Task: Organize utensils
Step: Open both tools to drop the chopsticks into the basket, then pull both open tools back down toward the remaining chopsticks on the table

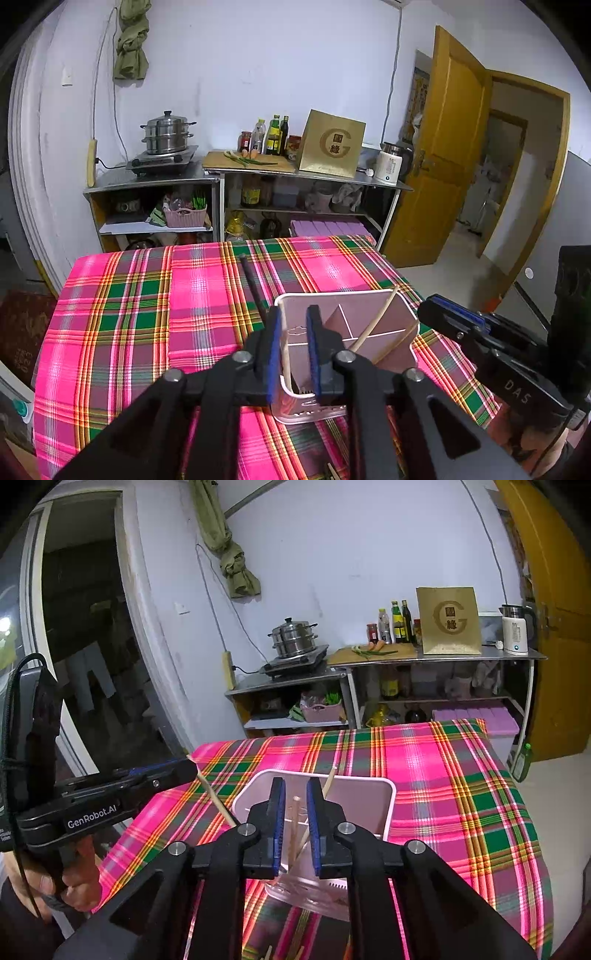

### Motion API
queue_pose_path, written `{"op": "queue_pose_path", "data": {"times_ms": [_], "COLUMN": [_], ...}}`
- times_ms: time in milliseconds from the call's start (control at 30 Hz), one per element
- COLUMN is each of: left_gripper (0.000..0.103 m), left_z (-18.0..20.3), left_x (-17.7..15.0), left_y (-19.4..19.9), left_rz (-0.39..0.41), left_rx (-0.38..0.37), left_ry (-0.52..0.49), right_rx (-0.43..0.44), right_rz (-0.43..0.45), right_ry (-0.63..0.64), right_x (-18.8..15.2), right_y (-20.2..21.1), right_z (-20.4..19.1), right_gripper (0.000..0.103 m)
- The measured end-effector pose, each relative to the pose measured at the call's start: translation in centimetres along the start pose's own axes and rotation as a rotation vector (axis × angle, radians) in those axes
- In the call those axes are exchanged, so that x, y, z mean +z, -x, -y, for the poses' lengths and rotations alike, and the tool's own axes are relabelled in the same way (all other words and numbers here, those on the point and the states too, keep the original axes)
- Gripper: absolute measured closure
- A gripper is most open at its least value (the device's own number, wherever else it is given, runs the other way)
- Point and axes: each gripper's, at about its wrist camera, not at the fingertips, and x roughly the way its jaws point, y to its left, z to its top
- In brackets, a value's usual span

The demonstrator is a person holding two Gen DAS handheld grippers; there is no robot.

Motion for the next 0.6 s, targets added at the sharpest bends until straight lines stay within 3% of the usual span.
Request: {"op": "queue_pose_path", "data": {"times_ms": [333,600], "left_gripper": [0.078,0.071], "left_z": [0.6,1.9], "left_x": [-2.0,-6.4], "left_y": [3.9,7.5], "left_rz": [0.056,0.096], "left_rx": [-0.008,-0.017], "left_ry": [0.004,-0.023], "right_rx": [-0.015,-0.036], "right_rz": [0.048,0.068], "right_ry": [0.072,0.092], "right_x": [-1.4,-4.7], "right_y": [4.2,8.3], "right_z": [-1.4,-2.4], "right_gripper": [0.088,0.088]}}
